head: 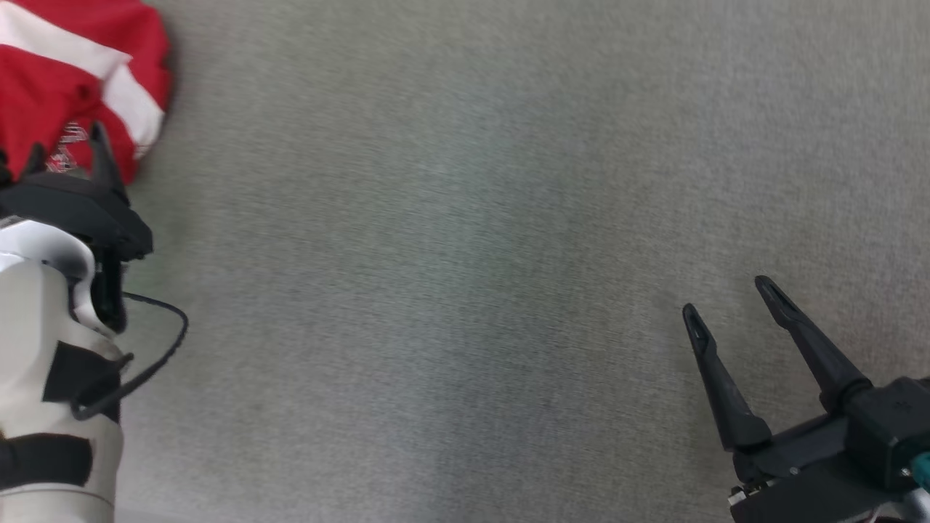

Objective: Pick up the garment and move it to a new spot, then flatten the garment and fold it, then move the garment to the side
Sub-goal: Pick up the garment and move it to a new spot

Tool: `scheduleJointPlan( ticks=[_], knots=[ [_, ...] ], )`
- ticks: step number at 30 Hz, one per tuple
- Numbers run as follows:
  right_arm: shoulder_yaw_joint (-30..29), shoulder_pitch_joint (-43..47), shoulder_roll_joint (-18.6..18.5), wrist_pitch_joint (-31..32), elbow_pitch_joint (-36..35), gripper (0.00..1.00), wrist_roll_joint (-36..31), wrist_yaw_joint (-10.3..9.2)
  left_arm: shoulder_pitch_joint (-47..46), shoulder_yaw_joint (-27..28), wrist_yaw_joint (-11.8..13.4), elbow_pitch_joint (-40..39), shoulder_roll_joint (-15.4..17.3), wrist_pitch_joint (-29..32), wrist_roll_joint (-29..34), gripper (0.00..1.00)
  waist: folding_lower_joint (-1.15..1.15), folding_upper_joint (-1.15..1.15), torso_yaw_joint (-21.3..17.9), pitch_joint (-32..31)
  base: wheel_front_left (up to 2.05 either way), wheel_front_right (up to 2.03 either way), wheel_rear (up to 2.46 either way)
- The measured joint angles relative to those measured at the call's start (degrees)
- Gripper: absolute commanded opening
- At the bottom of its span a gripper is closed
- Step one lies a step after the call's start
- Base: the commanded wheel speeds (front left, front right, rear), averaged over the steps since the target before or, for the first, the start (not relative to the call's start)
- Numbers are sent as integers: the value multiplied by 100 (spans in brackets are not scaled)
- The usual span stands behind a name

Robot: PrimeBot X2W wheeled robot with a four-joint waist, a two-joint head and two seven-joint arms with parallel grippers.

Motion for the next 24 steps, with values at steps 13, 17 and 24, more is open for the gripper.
scheduleJointPlan(
  ticks=[13,17,24],
  knots=[
    [-146,264,43,-60,-259,100,-14,0,-554,104,40,768,229,237,-249,0,-3,-1,-572,668,0,0,0],
    [-38,155,89,-185,-65,100,41,-1,-564,-15,-67,867,357,290,-211,0,-2,-1,-635,556,0,0,0],
    [244,-168,266,-533,537,100,244,0,-558,-66,-219,840,671,442,-235,0,-2,-1,-690,62,0,0,0]
  ],
)
